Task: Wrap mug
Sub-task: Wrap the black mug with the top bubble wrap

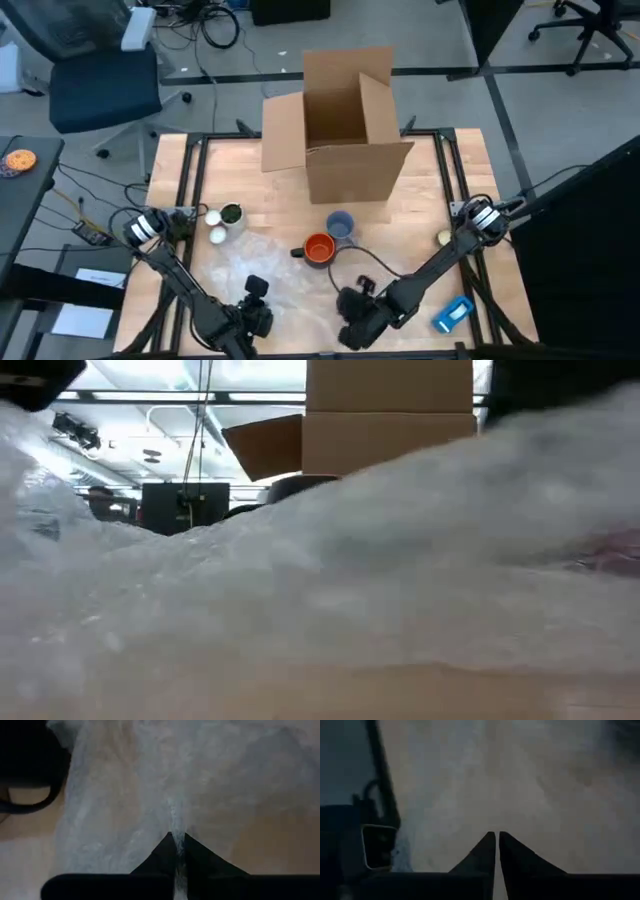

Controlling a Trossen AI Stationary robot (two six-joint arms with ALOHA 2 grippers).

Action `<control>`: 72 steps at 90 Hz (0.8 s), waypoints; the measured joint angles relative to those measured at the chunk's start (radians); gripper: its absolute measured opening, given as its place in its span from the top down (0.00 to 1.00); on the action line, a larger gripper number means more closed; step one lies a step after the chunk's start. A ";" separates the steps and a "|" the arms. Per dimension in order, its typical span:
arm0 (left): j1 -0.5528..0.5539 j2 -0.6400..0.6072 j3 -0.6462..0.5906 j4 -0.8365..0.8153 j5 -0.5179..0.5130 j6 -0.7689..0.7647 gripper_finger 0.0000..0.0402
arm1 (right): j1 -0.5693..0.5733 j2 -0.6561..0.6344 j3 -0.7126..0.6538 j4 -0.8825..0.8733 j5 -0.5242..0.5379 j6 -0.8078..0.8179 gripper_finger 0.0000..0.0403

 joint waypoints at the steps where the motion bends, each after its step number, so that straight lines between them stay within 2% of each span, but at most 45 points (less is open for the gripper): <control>1: 0.000 0.000 0.000 0.000 0.000 0.000 1.00 | -0.003 0.000 -0.005 -0.002 0.002 0.005 1.00; 10: -0.001 0.000 0.000 0.000 0.003 -0.001 1.00 | -0.027 0.000 -0.070 0.056 -0.038 0.048 1.00; 21: 0.000 0.000 0.000 0.006 0.013 -0.002 1.00 | -0.043 0.001 -0.182 0.290 -0.116 0.035 1.00; 29: 0.005 0.000 0.000 0.034 0.091 -0.002 1.00 | -0.050 0.001 -0.260 0.444 -0.143 0.028 1.00; 36: 0.008 0.000 0.000 0.069 0.186 0.002 1.00 | -0.056 0.001 -0.293 0.438 -0.107 0.069 1.00; 42: 0.007 0.000 0.000 0.086 0.220 0.002 1.00 | -0.060 -0.002 -0.297 0.389 -0.057 0.102 1.00; 50: 0.006 0.000 0.000 0.078 0.203 0.000 1.00 | -0.066 -0.004 -0.296 0.351 0.003 0.100 1.00; 58: 0.008 0.000 0.000 0.066 0.116 -0.019 1.00 | -0.075 -0.002 -0.297 0.341 0.053 0.080 1.00; 65: 0.015 0.000 0.000 0.043 0.035 -0.042 1.00 | -0.089 -0.002 -0.297 0.327 0.064 0.080 1.00; 72: 0.032 0.000 0.000 0.007 0.010 -0.068 1.00 | -0.102 -0.002 -0.297 0.312 0.070 0.080 1.00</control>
